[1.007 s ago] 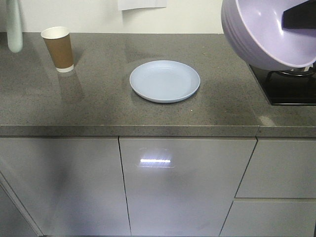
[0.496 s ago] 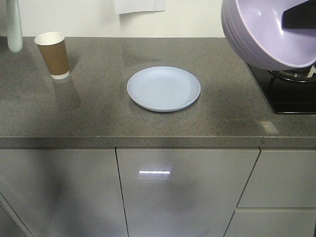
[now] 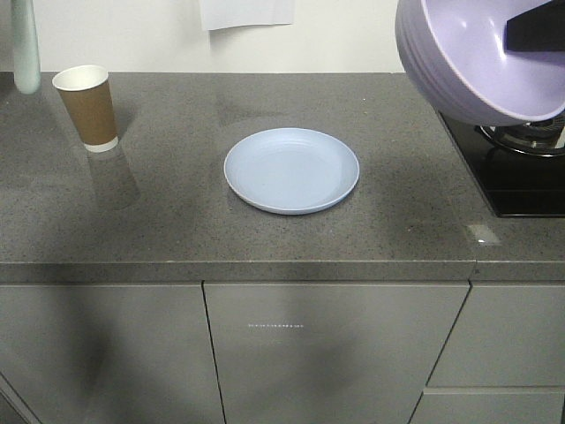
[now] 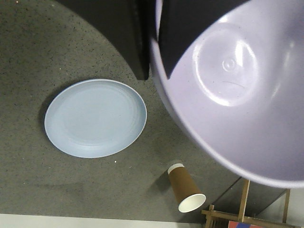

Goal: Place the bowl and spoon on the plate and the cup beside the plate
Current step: 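Drive the base toward the pale blue plate on the counter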

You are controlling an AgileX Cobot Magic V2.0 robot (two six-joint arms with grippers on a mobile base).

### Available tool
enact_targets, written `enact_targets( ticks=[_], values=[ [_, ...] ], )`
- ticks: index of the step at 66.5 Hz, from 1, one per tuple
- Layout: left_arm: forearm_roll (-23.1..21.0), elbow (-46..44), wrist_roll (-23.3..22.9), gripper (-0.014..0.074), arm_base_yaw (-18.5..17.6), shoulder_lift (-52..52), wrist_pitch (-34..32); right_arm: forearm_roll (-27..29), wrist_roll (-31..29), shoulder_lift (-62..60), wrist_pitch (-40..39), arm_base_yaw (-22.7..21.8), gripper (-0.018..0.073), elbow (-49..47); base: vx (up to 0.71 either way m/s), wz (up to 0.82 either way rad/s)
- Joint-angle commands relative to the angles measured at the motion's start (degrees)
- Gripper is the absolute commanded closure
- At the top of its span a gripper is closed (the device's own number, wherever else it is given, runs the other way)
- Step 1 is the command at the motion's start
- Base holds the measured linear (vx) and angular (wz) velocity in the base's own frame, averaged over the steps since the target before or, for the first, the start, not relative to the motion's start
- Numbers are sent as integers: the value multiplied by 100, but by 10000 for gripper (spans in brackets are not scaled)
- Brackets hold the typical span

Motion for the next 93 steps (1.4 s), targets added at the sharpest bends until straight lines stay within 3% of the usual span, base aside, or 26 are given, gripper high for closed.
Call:
enact_targets(
  ticks=[1, 93],
  values=[
    [-181, -119, 20, 603, -32, -93, -352, 323, -59, -142, -143, -10, 566, -156, 7, 0],
    [-181, -119, 20, 603, -32, -93, -352, 323, -59, -142, -143, -10, 566, -156, 5, 0]
  ],
)
